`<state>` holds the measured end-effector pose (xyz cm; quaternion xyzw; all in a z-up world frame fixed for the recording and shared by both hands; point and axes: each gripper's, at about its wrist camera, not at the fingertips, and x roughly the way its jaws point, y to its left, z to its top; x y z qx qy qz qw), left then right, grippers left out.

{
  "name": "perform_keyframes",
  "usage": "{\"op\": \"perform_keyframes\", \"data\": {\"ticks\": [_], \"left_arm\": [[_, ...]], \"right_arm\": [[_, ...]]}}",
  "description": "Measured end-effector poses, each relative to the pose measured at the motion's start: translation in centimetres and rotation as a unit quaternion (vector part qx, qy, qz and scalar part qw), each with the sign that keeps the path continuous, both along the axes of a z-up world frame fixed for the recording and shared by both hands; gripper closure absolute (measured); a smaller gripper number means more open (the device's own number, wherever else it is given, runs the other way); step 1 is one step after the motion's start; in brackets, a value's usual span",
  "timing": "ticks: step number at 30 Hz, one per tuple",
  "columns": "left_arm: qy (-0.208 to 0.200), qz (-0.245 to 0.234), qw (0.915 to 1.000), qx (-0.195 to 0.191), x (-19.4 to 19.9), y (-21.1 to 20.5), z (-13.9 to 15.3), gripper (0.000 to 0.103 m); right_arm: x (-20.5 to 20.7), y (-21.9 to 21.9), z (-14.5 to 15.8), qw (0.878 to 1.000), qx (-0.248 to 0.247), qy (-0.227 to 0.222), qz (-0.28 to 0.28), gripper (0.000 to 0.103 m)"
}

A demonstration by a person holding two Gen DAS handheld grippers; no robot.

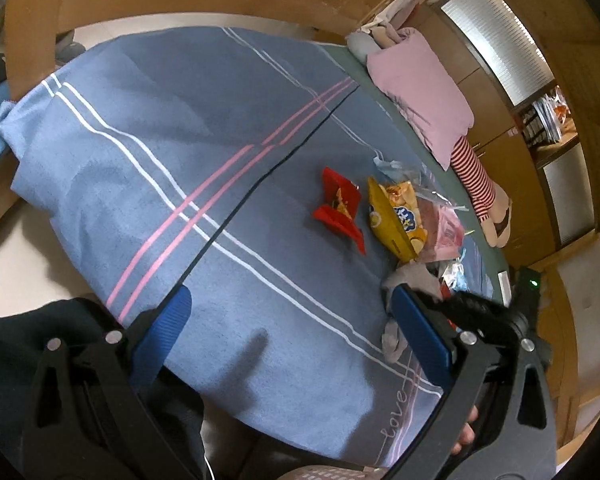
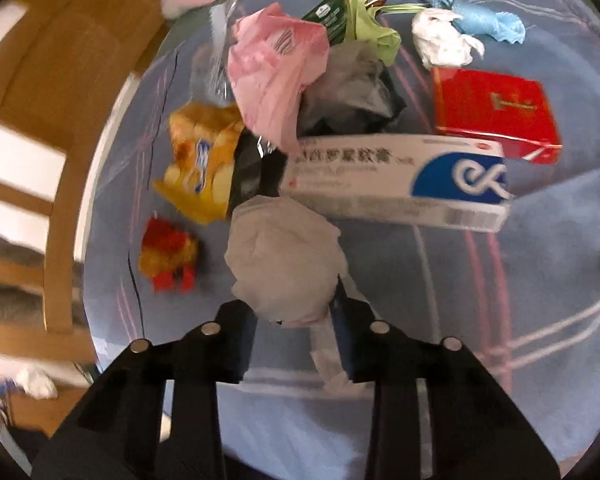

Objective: Collect trash
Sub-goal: 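Reach the right gripper to the white plastic bag and grasp it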

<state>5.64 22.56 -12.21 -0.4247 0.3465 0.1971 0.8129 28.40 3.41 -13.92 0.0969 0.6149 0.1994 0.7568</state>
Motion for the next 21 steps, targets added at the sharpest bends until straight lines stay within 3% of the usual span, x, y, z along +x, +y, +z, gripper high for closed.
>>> {"op": "perform_keyframes", "data": {"ticks": [5,8,13,14,15,18,21], "left_arm": [[0.002,-0.002,1.0000,-0.002,0.3,-0.2,-0.1,0.003],[0.003,-0.005,1.0000,-0.006,0.4,-0.3,-0.2,0.003],[0.002,-0.002,1.0000,-0.002,0.3,-0.3,-0.2,0.003],[0.002,-0.001,1.0000,-0.002,0.3,-0.3,-0.2,0.003],[0.003,0.000,1.0000,-0.004,0.3,-0.2,-0.3,0.003],[0.002,0.001,0.9999,-0.010,0.3,-0.2,-0.4,0.003],[0.000,-0.002,1.0000,-0.005,0.3,-0.4,-0.2,0.003]], "right_arm": [[-2.3,-2.1,2.0,0.993,-0.085,0.021,0.079,0.064],[-1.8,-3.9,2.8,0.996,-0.064,0.015,0.054,0.051],[-0.2,-6.7,4.6,0.998,0.055,-0.040,-0.013,0.040],[-0.5,-7.0,4.9,0.997,0.059,-0.052,-0.018,0.030],[-0.7,-7.1,5.4,0.996,0.057,-0.064,-0.022,0.026],[-2.1,-8.0,6.0,0.993,0.032,-0.107,-0.029,0.026],[-3.5,-6.2,6.3,0.990,-0.020,-0.141,0.010,0.026]]}}
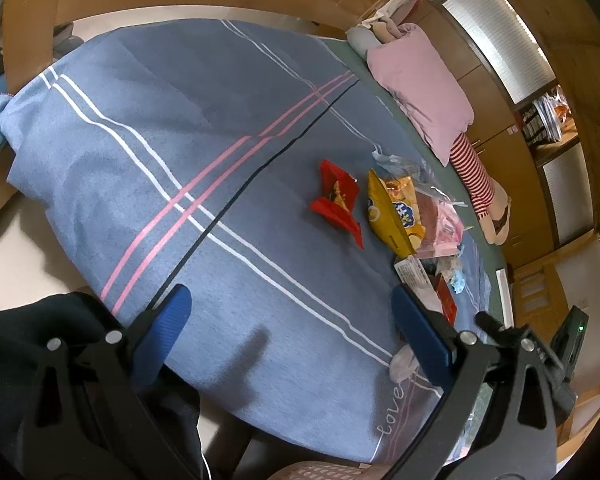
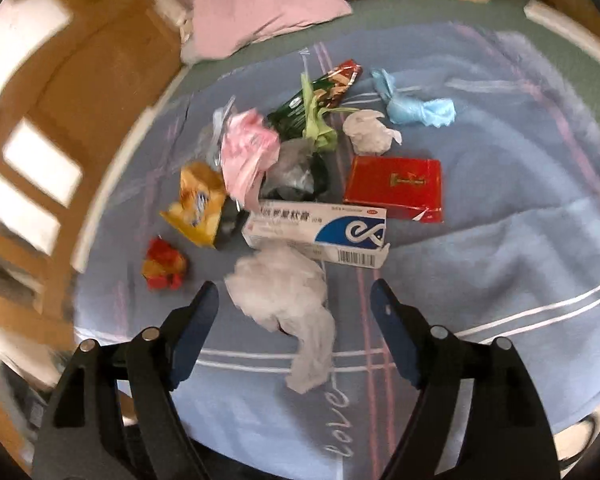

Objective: Collect trash
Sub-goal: 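Reach the right gripper to the white plastic bag and grasp it, then grasp the red snack wrapper with the left gripper while the right drops the white bag into the bin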

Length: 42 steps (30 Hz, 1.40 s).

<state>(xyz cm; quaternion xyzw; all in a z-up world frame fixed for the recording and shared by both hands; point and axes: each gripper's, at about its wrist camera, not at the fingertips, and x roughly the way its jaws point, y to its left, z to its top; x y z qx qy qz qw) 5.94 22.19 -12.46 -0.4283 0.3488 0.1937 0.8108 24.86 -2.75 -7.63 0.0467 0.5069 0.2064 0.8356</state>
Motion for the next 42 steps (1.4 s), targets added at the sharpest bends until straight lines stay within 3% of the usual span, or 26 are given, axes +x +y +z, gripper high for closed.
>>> {"op": "perform_keyframes", "data": {"ticks": [4,5,6,10,14,17,19,20,21,24,29,31,33,35,38,39,40,41,42], "left_arm": [[-0.003,0.013,0.9999,-0.006,-0.3,0.4,-0.1,0.003],[-0.004,0.015,0.9999,-0.007,-0.4,0.5,-0.1,0.003],[-0.005,0.018,0.9998,-0.007,-0.5,0.6,-0.1,0.003],[-0.004,0.018,0.9998,-0.009,-0.5,0.6,-0.1,0.003],[-0.003,0.017,0.9998,-0.009,-0.5,0.5,-0.1,0.003],[-0.001,0.016,0.9998,-0.014,-0.3,0.6,-0.3,0.003],[0.000,0.015,0.9998,-0.015,-0.2,0.6,-0.3,0.003],[0.001,0.015,0.9998,-0.014,-0.2,0.5,-0.3,0.003],[0.001,0.014,0.9998,-0.012,-0.1,0.5,-0.3,0.003],[0.012,0.012,0.9998,-0.006,0.3,0.4,-0.5,0.003],[0.073,-0.019,0.9970,-0.018,4.0,1.3,-2.1,0.005],[0.062,-0.002,0.9980,-0.015,5.6,1.7,-1.3,0.006],[0.038,-0.020,0.9989,0.018,8.8,1.7,0.1,0.005],[0.042,-0.051,0.9957,0.065,12.4,1.3,0.7,0.005],[0.082,-0.130,0.9808,0.120,17.6,0.3,-0.8,0.005],[0.118,-0.156,0.9690,0.151,19.0,-0.1,-2.0,0.009],[0.141,-0.162,0.9606,0.177,19.6,-0.4,-2.6,0.034],[0.158,-0.172,0.9525,0.195,20.0,-0.6,-3.4,0.067],[0.168,-0.186,0.9501,0.186,20.1,-0.5,-4.3,0.071]], "right_arm": [[-1.7,4.5,-0.5,0.989,-0.103,-0.067,0.077,0.026],[-2.5,5.9,-0.8,0.982,-0.133,-0.083,0.104,0.029],[-3.0,6.8,-1.2,0.977,-0.149,-0.090,0.124,0.037],[-2.4,10.1,-4.7,0.954,-0.235,-0.085,0.164,0.041],[0.3,10.6,-7.8,0.951,-0.260,-0.066,0.153,0.041],[2.3,9.6,-8.5,0.962,-0.233,-0.054,0.132,0.041],[3.3,8.7,-8.3,0.969,-0.213,-0.046,0.116,0.058],[3.7,8.1,-8.0,0.972,-0.206,-0.040,0.105,0.076],[4.0,7.5,-7.6,0.976,-0.189,-0.030,0.102,0.085],[3.8,5.3,-5.9,0.987,-0.125,0.010,0.096,0.088],[0.8,0.2,-1.8,0.995,-0.053,0.018,0.082,0.088],[-1.0,-2.2,-0.8,0.997,-0.022,0.024,0.073,0.088],[-3.0,-4.0,0.0,0.998,-0.003,0.034,0.054,0.088],[-5.3,-5.4,1.0,0.999,0.016,0.033,0.035,0.088],[-8.5,-7.5,2.1,1.000,0.017,0.015,0.009,0.088],[-9.5,-8.1,2.2,1.000,0.005,0.005,-0.002,0.088],[-10.4,-8.5,2.3,1.000,-0.002,-0.003,-0.011,0.088],[-11.0,-8.7,2.4,1.000,-0.002,-0.006,-0.016,0.088],[-11.5,-9.1,2.1,1.000,0.004,-0.006,-0.021,0.088]]}}
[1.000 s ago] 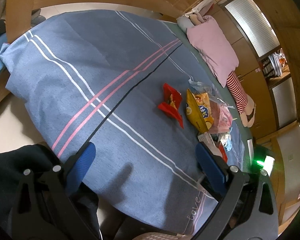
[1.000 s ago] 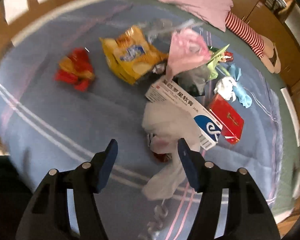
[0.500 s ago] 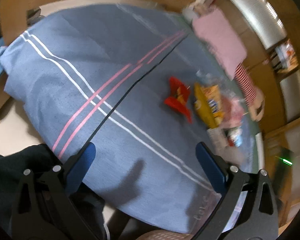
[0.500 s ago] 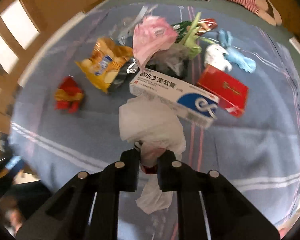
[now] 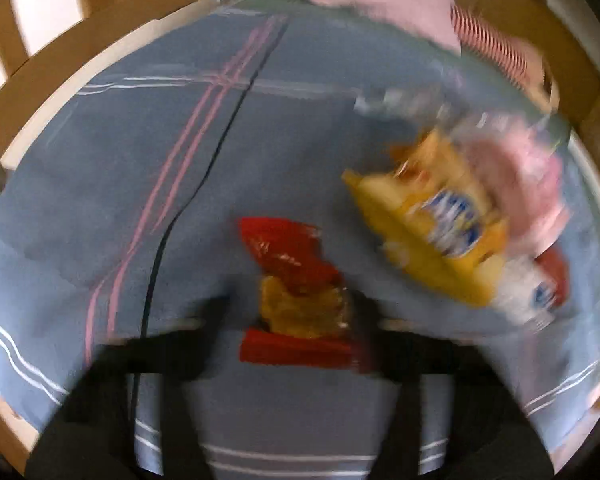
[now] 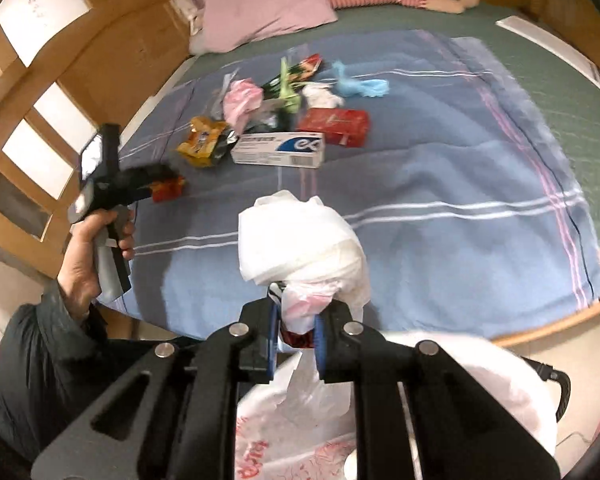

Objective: Collect trash
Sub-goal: 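Grasp the red snack wrapper with the left gripper while the right drops the white bag into the bin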

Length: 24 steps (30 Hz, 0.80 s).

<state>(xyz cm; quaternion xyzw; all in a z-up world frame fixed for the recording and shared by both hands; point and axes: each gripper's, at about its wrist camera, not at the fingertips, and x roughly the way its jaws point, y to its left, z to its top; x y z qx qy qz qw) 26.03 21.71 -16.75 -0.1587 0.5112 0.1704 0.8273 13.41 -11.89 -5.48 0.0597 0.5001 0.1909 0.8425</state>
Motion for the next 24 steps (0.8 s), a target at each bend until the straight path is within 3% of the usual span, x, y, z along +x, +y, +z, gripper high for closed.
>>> {"op": "perform_keyframes", "data": {"ticks": [3,4,6,13,19,22,24], "left_arm": [[-0.018,0.001,0.9997,-0.019,-0.9,0.4,0.1,0.080],[-0.032,0.000,0.9990,-0.031,-1.5,0.5,0.6,0.087],[-0.059,0.006,0.9977,-0.034,-3.0,0.5,1.9,0.087],[-0.169,-0.023,0.9844,0.041,-9.8,-3.2,7.8,0.087],[-0.233,-0.026,0.9720,0.019,-16.3,-6.4,9.4,0.087],[-0.236,-0.036,0.9706,0.032,-17.8,-7.8,9.5,0.087],[-0.249,-0.019,0.9683,0.005,-19.5,-7.5,10.5,0.087]], "right_arm": [[-0.2,-0.7,-0.8,0.999,0.021,0.016,-0.023,0.088],[-0.3,-0.7,-0.8,0.999,0.026,0.017,-0.029,0.088],[-0.4,-0.7,-0.7,0.999,0.028,0.008,-0.032,0.088],[-2.3,0.1,1.0,0.999,0.022,-0.040,-0.029,0.088],[-4.2,0.5,2.1,0.997,0.041,-0.053,-0.022,0.088],[-5.4,0.5,3.0,0.997,0.043,-0.065,-0.016,0.088],[-6.4,0.2,3.6,0.996,0.033,-0.078,-0.017,0.088]]}}
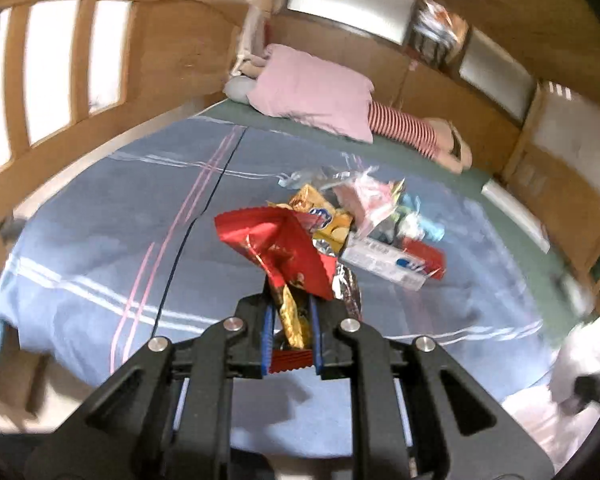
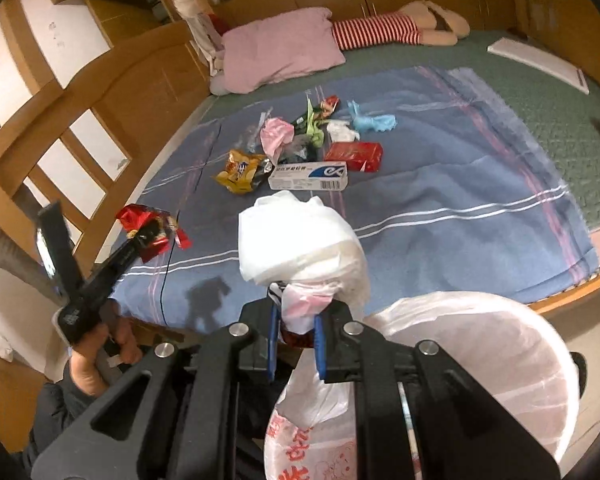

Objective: Collect trash
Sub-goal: 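Grasp the red snack wrapper with the left gripper while the right drops the white bag into the bin, then drop the red wrapper into the bin, then grasp the yellow chip bag with the left gripper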

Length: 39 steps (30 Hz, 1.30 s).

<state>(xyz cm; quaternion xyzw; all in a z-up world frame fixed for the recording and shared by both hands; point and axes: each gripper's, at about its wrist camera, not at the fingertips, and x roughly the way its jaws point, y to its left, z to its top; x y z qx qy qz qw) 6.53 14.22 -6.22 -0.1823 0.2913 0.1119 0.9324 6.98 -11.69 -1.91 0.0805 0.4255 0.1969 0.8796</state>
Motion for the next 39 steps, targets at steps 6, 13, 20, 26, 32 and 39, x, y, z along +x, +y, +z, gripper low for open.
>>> {"op": "perform_keyframes", "data": {"ticks": [6,13,20,26,32,39], "left_arm": [[-0.045,-0.086,0.9952,0.008,-4.2,-4.7,4.4,0.087],[-0.018,-0.179,0.9836,0.005,-6.6,-10.6,2.7,0.087],[0.006,-0.236,0.9717,0.007,-6.8,-14.2,1.0,0.087],[0.030,-0.304,0.9522,-0.014,-7.1,-16.5,-0.1,0.087],[0.067,-0.461,0.8844,-0.023,-8.3,-22.1,-1.8,0.039],[0.043,-0.377,0.9250,0.009,-7.2,-18.8,-1.1,0.010]], "right_arm": [[-1.9,-3.1,-0.4,0.999,-0.036,0.012,-0.030,0.088],[-4.2,-8.5,-3.8,0.992,-0.047,0.088,-0.071,0.088],[-5.7,-9.1,-9.3,0.964,-0.120,0.235,-0.015,0.028],[-6.2,-15.2,0.7,0.984,-0.064,0.072,-0.150,0.018],[-10.4,-17.9,6.3,0.959,0.012,-0.140,-0.244,0.004],[-9.4,-16.3,4.3,0.958,-0.045,-0.161,-0.232,0.003]]}}
